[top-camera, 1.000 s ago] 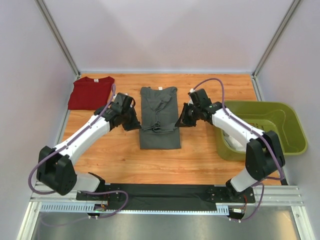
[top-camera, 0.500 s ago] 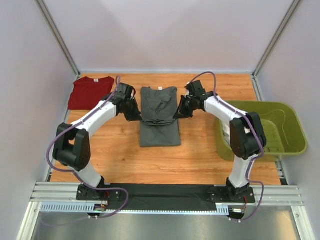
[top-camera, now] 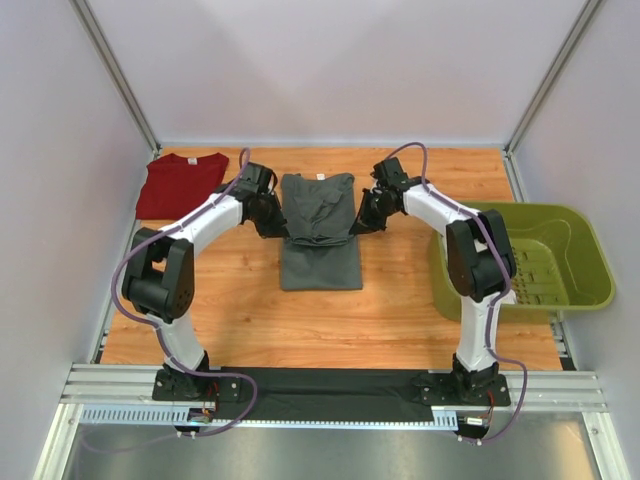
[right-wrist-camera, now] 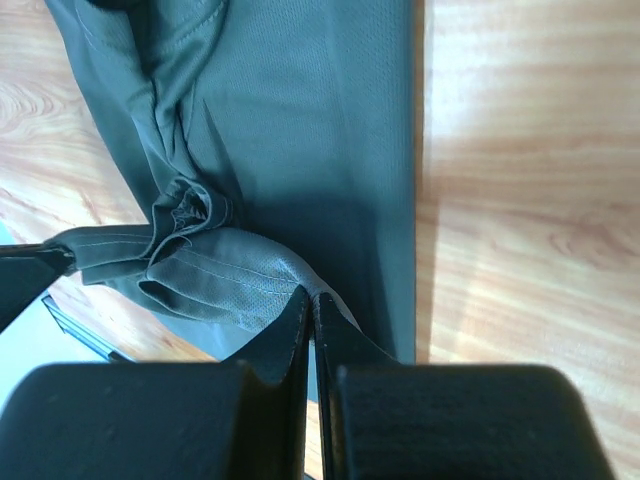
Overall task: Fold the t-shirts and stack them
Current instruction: Fold the tshirt
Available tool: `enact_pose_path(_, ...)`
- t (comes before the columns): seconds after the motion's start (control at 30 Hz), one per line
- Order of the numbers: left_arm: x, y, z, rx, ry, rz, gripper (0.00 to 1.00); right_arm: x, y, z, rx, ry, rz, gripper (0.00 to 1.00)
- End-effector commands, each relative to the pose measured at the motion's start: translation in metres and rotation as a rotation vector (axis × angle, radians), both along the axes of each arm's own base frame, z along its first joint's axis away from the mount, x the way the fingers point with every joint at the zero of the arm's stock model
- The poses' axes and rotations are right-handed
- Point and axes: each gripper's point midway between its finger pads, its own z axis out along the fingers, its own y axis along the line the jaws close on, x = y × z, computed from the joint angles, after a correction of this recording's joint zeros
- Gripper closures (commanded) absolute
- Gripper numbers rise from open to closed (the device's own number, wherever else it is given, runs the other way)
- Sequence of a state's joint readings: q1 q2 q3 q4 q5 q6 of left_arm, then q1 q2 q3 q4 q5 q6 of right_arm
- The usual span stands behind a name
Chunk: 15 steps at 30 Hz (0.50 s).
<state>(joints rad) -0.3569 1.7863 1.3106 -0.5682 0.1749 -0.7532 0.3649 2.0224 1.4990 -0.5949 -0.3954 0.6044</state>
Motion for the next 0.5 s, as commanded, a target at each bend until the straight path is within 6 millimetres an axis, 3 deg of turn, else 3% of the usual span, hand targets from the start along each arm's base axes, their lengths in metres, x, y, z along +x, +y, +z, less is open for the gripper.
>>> enact_pose_path(0.0, 0.017, -0.003, 0.007, -0.016, -0.045, 0.002, 1.0, 0.016, 0.004, 0.008, 0.0, -0.037, 0.025, 1.0)
enact_pose_path(0.23, 0.017, 0.001, -0.009, 0.009, -0.017, 0.029, 1.0, 0.023, 0.004, 0.0, -0.016, -0.026, 0.036, 0.98)
enact_pose_path(0.33, 0.02, -0.001, -0.01, 0.002, -0.023, 0.016, 1.0, 0.023, 0.003, 0.0, -0.022, -0.021, 0.04, 0.84)
enact_pose_path(0.37, 0.02, -0.002, -0.011, 0.005, -0.013, 0.012, 1.0, 0.023, 0.004, 0.002, -0.02, -0.023, 0.041, 0.72)
enact_pose_path(0.47, 0.023, -0.002, 0.0, 0.003, -0.024, -0.004, 0.82, 0.028, 0.005, 0.017, -0.009, -0.052, 0.041, 0.55)
